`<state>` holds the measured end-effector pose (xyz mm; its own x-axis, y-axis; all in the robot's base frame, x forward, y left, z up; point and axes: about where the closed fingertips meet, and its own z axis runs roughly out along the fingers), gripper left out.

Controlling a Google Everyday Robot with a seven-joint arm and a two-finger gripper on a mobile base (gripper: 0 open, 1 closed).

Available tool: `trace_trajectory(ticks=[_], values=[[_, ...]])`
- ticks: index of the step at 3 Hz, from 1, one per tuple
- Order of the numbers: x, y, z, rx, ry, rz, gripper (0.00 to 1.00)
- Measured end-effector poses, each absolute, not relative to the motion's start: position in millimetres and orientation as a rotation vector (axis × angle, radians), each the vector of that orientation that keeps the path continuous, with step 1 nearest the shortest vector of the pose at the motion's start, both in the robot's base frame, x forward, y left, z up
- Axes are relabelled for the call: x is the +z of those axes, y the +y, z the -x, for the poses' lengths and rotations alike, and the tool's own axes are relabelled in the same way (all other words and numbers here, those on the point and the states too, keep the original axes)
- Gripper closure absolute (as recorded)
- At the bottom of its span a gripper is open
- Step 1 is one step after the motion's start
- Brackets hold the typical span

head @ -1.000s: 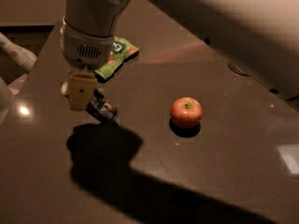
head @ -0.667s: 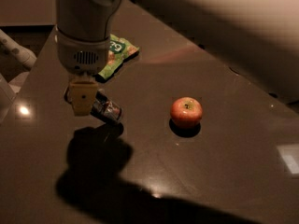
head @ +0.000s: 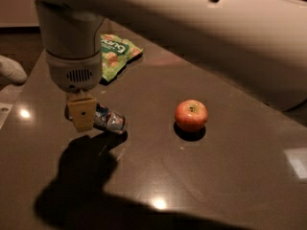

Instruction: Knock redbull can over

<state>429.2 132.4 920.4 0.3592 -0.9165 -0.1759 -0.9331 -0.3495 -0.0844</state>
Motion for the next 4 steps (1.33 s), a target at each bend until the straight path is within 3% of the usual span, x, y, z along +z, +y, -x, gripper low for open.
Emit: trace_trajectory(ticks=[3, 4], values=[[889.7, 137.3, -425.1, 0.086, 1.686, 2.494, 0.12], [882.3, 137.2, -426.7, 0.121, 1.702, 2.485, 0.00]])
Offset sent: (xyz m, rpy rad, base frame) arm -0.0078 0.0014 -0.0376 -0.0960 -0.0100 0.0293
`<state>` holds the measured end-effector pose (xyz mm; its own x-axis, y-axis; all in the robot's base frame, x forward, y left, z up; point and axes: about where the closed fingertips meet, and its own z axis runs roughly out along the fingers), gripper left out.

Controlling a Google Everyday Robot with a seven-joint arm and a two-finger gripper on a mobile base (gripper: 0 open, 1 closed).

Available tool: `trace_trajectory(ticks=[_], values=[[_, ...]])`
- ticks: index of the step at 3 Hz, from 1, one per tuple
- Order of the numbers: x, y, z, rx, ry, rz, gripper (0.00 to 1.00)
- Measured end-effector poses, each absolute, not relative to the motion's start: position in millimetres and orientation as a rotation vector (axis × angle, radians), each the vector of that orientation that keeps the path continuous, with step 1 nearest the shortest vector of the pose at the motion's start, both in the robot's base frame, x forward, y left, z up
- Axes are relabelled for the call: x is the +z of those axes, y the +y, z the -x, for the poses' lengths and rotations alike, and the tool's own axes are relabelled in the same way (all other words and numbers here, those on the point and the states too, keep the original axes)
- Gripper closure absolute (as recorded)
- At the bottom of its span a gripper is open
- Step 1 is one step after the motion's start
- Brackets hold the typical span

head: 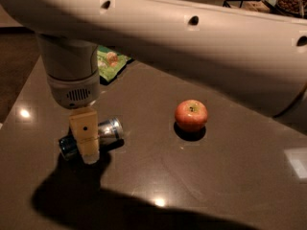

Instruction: Knock redbull can over

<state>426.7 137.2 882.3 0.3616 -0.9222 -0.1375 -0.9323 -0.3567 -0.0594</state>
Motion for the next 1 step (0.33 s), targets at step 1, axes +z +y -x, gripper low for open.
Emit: trace_trajectory(ticks=[1], values=[[882.3, 137.3, -426.7, 0.121, 1.702, 2.485, 0.00]])
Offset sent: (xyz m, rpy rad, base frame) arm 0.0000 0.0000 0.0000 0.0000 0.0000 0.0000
